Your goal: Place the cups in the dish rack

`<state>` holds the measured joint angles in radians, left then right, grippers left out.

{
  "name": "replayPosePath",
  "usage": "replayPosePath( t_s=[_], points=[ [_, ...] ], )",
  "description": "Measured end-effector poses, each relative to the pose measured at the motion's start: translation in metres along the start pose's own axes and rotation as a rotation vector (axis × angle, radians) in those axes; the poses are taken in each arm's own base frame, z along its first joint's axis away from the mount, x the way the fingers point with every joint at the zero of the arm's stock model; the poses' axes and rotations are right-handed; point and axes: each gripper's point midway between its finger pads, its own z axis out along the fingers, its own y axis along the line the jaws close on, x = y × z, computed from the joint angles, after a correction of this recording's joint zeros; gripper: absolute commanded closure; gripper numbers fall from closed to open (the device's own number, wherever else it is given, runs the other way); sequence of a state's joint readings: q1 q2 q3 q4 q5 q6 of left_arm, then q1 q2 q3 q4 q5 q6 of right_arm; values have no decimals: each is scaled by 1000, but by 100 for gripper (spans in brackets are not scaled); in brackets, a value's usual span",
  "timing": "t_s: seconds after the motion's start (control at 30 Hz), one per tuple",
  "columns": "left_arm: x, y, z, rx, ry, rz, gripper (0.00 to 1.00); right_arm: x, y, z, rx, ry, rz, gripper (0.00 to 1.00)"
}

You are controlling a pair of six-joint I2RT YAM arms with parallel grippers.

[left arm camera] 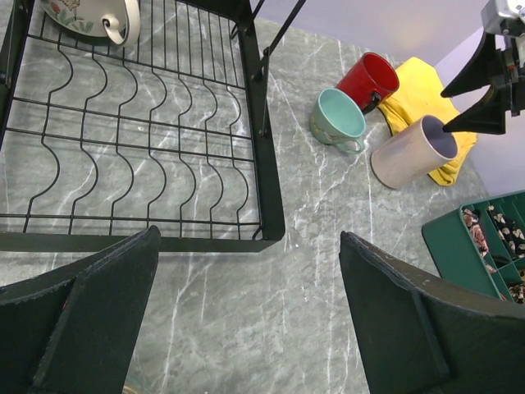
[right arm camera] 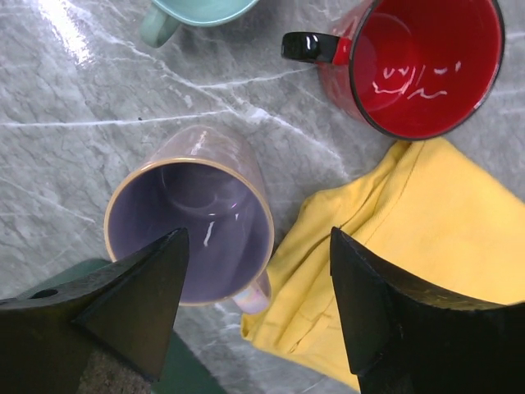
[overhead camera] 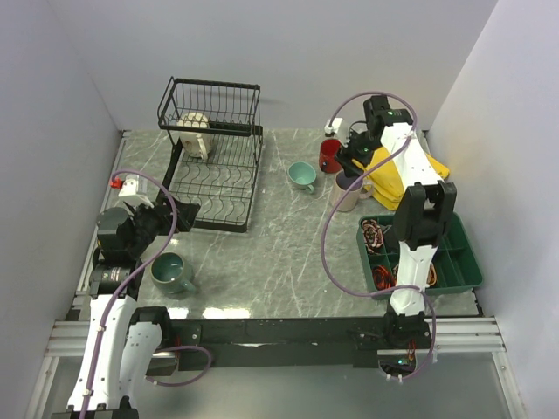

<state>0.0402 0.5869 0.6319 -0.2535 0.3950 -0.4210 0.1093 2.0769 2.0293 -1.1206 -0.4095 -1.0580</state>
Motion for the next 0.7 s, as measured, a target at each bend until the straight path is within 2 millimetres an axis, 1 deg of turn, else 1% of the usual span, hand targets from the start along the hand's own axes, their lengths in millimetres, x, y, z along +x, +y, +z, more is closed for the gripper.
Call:
replayPosePath(
  t_s=[0.13,0.2,0.3,0.4,0.53,0.6,0.67,0.7],
  points=[
    [0,0,0,0,-1,-1,4,4,2,12,-32,7,-16,30],
    [0,0,0,0,0,-2,4,9,3,22,-55,17,-14,33],
    [0,0,0,0,0,-2,4,18,8,37,-95,39,-2,35],
    [0,0,0,0,0,-2,4,23,10,44,-116,51,4,39],
    [0,0,0,0,0,-2,4,25,13,47,-135,55,-3,50],
    [1,1,0,-1,3,-3,4,25,15,47,-145,55,-6,53],
    [2,1,0,-2,5,-4,4,25,16,47,-148,55,-12,54],
    [2,1,0,-2,5,-4,4,25,16,47,-149,52,-12,56]
  ],
)
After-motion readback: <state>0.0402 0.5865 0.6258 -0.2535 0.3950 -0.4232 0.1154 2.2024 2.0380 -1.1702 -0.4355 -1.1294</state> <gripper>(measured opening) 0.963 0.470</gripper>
